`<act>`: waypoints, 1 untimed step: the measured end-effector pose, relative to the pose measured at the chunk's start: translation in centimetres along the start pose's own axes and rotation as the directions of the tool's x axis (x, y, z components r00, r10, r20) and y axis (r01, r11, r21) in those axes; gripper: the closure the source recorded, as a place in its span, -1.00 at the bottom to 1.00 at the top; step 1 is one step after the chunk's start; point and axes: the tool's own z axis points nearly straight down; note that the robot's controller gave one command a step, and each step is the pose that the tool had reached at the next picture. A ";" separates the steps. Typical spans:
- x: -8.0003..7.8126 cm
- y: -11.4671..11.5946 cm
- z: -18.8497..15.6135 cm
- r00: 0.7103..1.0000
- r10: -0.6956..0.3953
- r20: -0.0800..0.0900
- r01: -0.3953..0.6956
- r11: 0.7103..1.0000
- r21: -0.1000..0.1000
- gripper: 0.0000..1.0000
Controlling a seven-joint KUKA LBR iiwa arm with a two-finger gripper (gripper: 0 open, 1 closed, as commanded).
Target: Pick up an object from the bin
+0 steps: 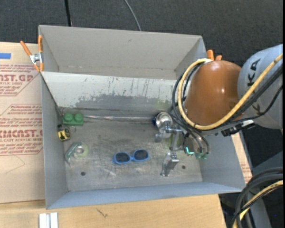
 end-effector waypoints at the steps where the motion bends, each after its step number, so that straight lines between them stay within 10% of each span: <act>1: -1.6 4.6 12.3 0.983 -0.184 0.011 0.184 0.983 0.001 -1.00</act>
Offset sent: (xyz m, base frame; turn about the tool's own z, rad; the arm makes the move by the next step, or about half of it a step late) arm 0.0148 0.0452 -0.1212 -0.1837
